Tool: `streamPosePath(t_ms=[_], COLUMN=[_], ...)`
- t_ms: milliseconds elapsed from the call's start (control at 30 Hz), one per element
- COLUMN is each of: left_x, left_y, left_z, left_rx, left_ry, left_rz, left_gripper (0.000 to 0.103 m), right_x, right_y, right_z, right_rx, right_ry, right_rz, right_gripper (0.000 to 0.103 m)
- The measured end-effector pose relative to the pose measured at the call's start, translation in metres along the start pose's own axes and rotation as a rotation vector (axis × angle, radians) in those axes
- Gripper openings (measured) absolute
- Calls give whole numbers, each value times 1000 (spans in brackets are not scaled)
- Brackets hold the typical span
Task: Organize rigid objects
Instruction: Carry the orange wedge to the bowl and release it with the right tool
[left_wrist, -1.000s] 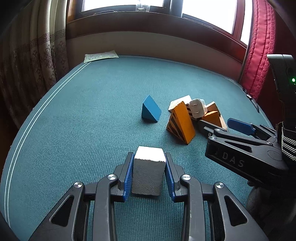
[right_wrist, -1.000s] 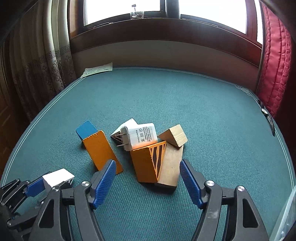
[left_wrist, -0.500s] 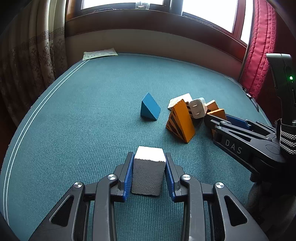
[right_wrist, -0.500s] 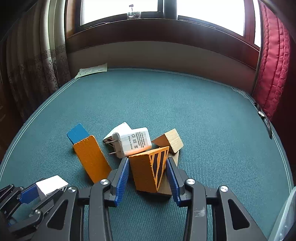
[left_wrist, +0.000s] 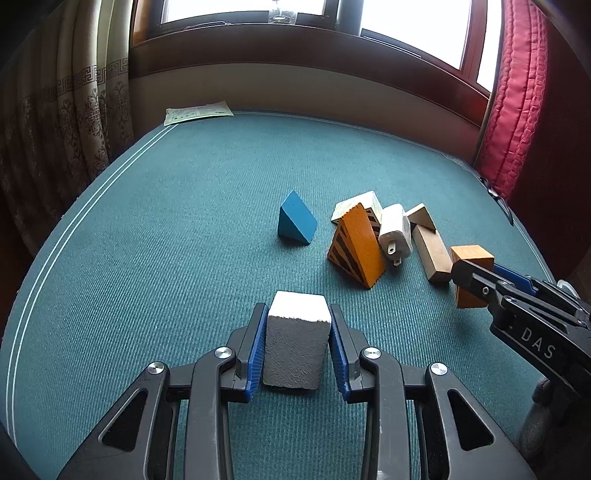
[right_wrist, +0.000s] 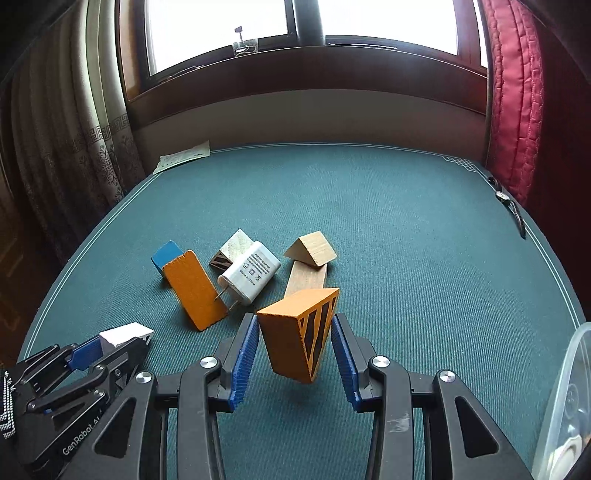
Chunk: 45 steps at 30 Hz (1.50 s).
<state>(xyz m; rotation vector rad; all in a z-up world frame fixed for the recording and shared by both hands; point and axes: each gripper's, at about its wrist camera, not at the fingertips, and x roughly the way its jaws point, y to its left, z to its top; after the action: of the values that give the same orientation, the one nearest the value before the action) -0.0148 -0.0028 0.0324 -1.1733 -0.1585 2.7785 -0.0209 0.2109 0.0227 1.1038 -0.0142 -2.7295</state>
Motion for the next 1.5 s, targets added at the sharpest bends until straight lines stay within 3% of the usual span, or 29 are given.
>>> streamPosePath(t_ms=[333,933,1500], left_x=[-6,-8,-17], left_y=[0,-5,-38], left_z=[0,-1,-9], left_rx=[-3,9,52], left_ry=[-24,-32,-12], left_rz=[-38,-24,-66], left_gripper=[33,33,33], right_x=[-17,-51,-100], right_y=[-23,-53,-109], right_z=[-18,-35,-47], right_rx=[82,172,244], right_ry=[7,-25,-95], right_rz=[-8,-14,-122], right_gripper=[43,43,43])
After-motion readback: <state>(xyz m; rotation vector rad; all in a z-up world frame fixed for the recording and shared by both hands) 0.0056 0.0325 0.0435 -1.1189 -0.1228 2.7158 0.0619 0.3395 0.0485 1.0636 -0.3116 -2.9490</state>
